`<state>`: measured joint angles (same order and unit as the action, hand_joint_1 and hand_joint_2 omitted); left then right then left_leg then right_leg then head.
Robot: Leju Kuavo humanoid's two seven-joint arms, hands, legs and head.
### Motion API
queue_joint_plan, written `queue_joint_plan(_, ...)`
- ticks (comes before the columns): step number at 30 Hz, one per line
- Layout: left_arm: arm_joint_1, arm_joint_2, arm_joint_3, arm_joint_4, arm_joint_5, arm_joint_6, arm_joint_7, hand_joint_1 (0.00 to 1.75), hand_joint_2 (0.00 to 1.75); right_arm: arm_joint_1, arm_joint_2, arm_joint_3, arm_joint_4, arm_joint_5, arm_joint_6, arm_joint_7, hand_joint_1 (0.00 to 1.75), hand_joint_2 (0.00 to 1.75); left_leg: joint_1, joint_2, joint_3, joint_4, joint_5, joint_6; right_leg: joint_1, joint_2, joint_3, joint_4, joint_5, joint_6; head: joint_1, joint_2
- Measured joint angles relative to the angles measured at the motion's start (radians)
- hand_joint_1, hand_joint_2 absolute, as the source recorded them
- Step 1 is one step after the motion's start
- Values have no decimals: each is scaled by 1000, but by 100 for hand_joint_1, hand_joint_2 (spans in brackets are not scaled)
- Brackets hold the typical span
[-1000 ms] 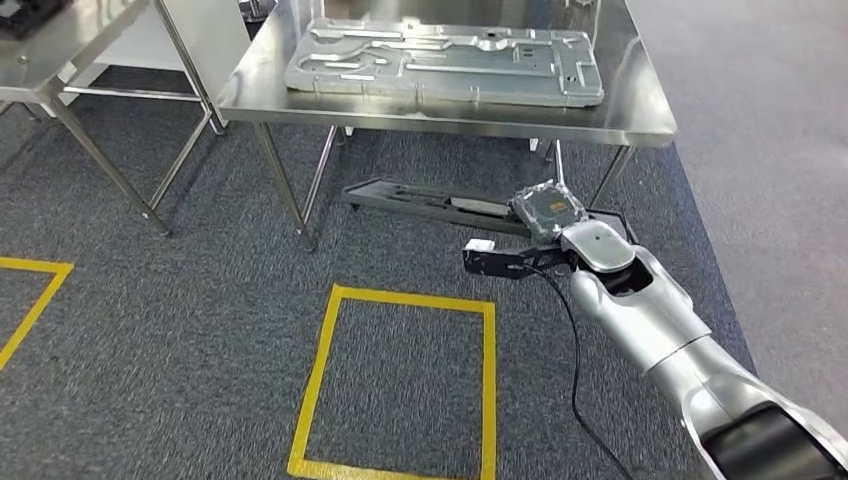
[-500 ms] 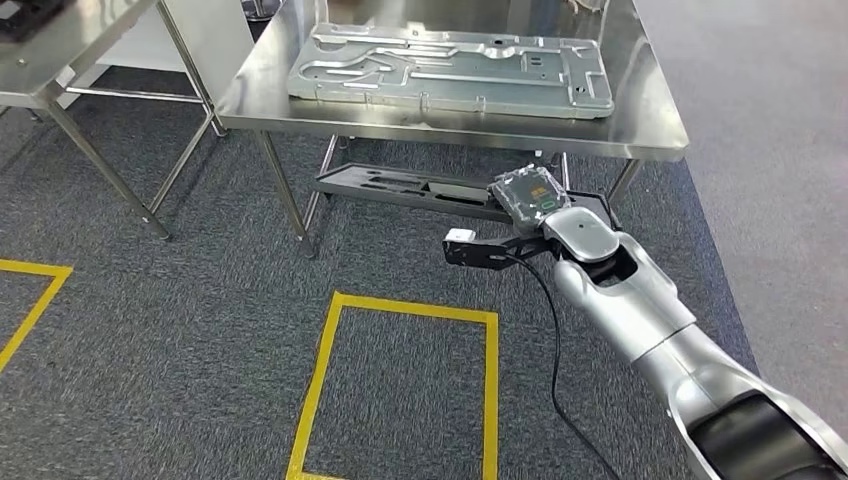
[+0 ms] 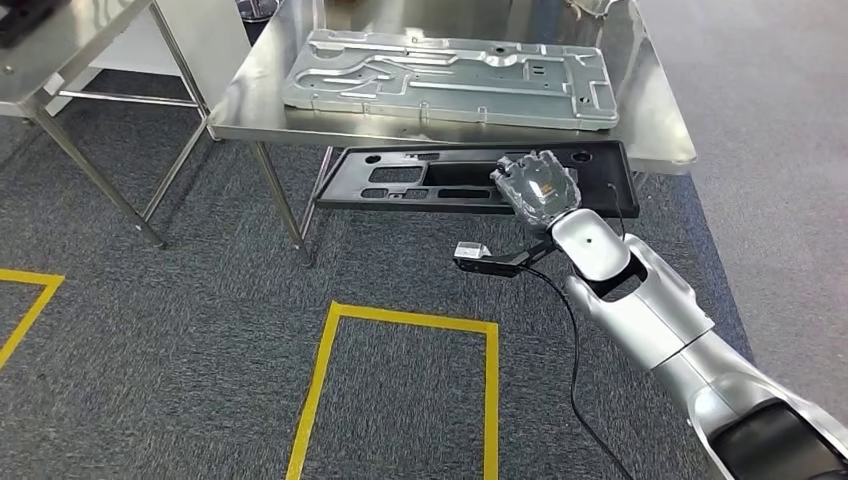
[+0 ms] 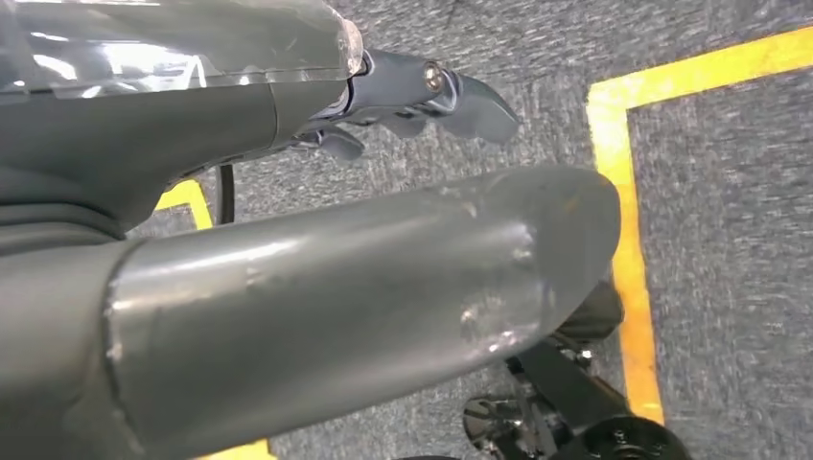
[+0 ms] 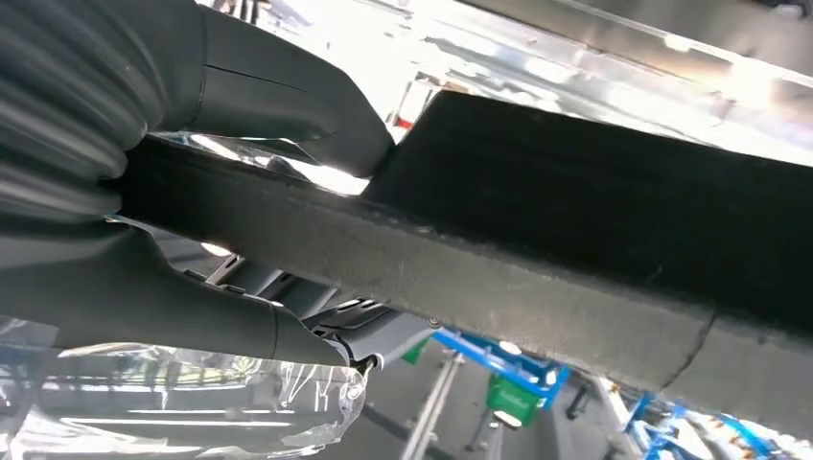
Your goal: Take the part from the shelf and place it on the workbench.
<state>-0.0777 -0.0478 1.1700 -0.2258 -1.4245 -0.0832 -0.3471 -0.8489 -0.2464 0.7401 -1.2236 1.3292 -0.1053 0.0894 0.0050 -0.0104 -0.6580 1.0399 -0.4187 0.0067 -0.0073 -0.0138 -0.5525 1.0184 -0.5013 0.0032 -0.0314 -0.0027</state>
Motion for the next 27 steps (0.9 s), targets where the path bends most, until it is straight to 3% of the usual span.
queue_joint_plan(3, -2, 0, -2, 0, -2, 0, 0, 0, 0, 6, 2, -4, 2, 20, -11, -7, 175, 175, 6, -1, 17, -9, 4, 21, -2, 1, -8, 31, -25, 16, 0, 0)
queue_joint_plan(4, -3, 0, -2, 0, -3, 0, 0, 0, 0, 8, 5, -7, 3, 23, -15, -8, 175, 175, 8, -1, 24, -12, 1, 27, -4, 3, -32, 76, -44, 19, 0, 0)
queue_joint_plan(7, -7, 0, -3, 0, -3, 0, 0, 0, 0, 17, 19, -15, 13, 28, -23, -12, 175, 175, 7, -2, 42, -13, -17, 35, -6, 5, -145, 253, -90, 24, 0, 0)
queue_joint_plan(8, -6, 0, -3, 0, -3, 0, 0, 0, 0, 23, 23, -16, 17, 29, -23, -13, 175, 175, 7, -3, 51, -13, -25, 35, -6, 5, -171, 274, -78, 24, 0, 0)
queue_joint_plan(9, -6, 0, -3, 0, -3, 0, 0, 0, 0, 28, 25, -16, 20, 30, -23, -14, 175, 175, 6, -5, 61, -13, -33, 35, -6, 4, -180, 260, -46, 22, 0, 0)
queue_joint_plan(11, -5, 0, -3, 0, -3, 0, 0, 0, 0, 32, 26, -18, 27, 33, -24, -15, 175, 175, 5, -8, 85, -13, -51, 32, -4, 3, -152, 147, 51, 12, 0, 0)
queue_joint_plan(12, -5, -1, -3, 1, -3, 0, 0, 0, 0, 33, 27, -21, 30, 35, -25, -15, 175, 175, 3, -9, 94, -14, -59, 28, 0, 0, -132, 90, 85, 5, 0, 0)
queue_joint_plan(13, -6, -2, -3, 1, -4, 0, 0, 0, 0, 32, 27, -25, 33, 36, -28, -14, 175, 175, 2, -9, 99, -14, -66, 24, 5, -2, -114, 43, 101, -1, 0, 0)
queue_joint_plan(15, -8, -3, -3, 2, -5, 0, 0, 0, 0, 35, 28, -33, 39, 40, -38, -13, 175, 175, 3, -8, 101, -18, -73, 13, 13, -3, -99, 11, 91, -9, 0, 0)
queue_joint_plan(17, -9, -3, -4, 3, -7, 0, 0, 0, 0, 45, 28, -39, 46, 44, -49, -12, 175, 175, 4, -4, 108, -23, -81, 1, 10, 1, -86, -5, 82, -14, 0, 0)
queue_joint_plan(19, -10, -4, -4, 3, -8, 0, -2, 0, 0, 52, 25, -49, 53, 47, -59, -12, 175, 175, 2, 1, 97, 13, -103, -9, 2, 1, -65, -21, 76, -23, 0, 0)
queue_joint_plan(22, -9, -4, -4, 3, -8, 1, -3, 0, 0, 57, 16, -56, 65, 49, -68, -12, 175, 175, 6, 3, -10, 193, -159, -19, 1, 0, -38, -27, 56, -33, 0, 0)
queue_joint_plan(23, -8, -3, -4, 3, -8, 1, -3, 0, 0, 62, 14, -56, 69, 49, -68, -13, 175, 175, 7, 3, -44, 238, -160, -21, 1, 1, -28, -27, 47, -32, 0, 0)
queue_joint_plan(24, -6, -3, -4, 3, -8, 1, -3, 0, 0, 68, 13, -57, 72, 50, -68, -14, 175, 175, 7, 3, -62, 247, -140, -22, 1, 2, -16, -26, 37, -31, 0, 0)
queue_joint_plan(25, -5, -3, -4, 3, -8, 1, -3, 0, 0, 73, 12, -58, 74, 51, -68, -15, 175, 175, 8, 3, -63, 219, -100, -23, 0, 3, -2, -24, 26, -29, 0, 0)
queue_joint_plan(27, -4, -2, -4, 3, -7, 1, -3, 0, 0, 78, 11, -63, 76, 51, -68, -15, 175, 175, 7, 2, -27, 99, -10, -20, 0, 4, 24, -22, 3, -21, 0, 0)
